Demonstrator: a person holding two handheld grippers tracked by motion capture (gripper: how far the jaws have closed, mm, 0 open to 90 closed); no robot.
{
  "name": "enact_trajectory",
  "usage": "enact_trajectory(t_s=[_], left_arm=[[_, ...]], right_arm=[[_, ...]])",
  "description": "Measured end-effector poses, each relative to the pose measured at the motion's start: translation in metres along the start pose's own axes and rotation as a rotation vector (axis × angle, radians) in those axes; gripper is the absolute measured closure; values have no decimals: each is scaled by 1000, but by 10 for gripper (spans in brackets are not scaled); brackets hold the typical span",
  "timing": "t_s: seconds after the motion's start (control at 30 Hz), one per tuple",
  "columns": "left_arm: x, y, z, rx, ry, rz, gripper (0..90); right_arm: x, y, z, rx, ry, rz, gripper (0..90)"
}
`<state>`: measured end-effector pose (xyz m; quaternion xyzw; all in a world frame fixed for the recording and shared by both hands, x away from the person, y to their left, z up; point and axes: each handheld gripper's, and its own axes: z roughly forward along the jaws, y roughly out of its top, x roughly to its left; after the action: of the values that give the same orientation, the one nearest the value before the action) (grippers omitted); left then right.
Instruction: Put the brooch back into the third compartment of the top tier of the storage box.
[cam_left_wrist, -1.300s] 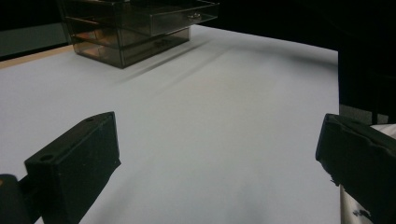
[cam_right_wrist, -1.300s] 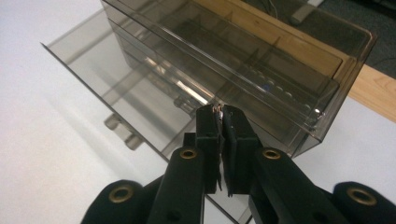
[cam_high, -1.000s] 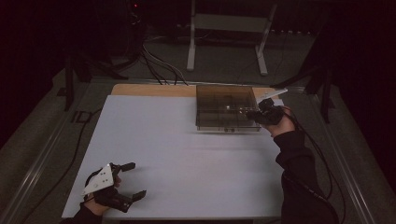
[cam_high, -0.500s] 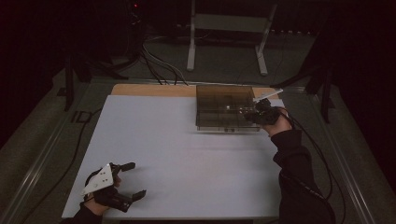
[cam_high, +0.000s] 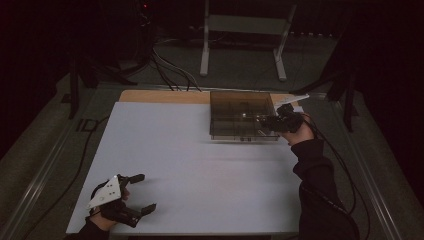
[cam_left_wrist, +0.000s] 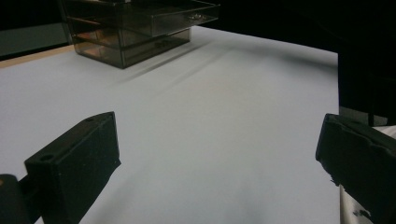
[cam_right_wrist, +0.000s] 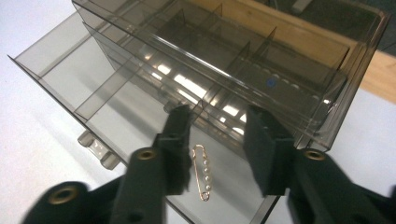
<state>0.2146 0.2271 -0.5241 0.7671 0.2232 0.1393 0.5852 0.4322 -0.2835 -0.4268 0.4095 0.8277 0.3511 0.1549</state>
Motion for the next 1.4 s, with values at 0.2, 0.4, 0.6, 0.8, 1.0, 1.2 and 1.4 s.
enact_trajectory(t_s=[0.2,0.4,0.6,0.8,1.0,1.2,1.4], left_arm=[[0,0,0,0,-2,0,6],[0,0,0,0,-2,-1,6],[-1,0,0,1,-4,-1,6],[-1,0,0,5,-3,1,6],[-1,0,0,3,-3,1,6],[-1,0,1,5,-8,3,6],[-1,0,0,3,-10,4,6]], right_arm=[[9,4,-9,-39,-5,-13,437],[21,9,-19,-91,9,-17,295],[34,16,-27,-140,15,1,138],[48,25,-32,-160,52,-6,69],[62,30,-33,-174,113,-42,5],[78,33,-32,-190,138,-87,0],[95,35,-35,-221,172,-114,0]])
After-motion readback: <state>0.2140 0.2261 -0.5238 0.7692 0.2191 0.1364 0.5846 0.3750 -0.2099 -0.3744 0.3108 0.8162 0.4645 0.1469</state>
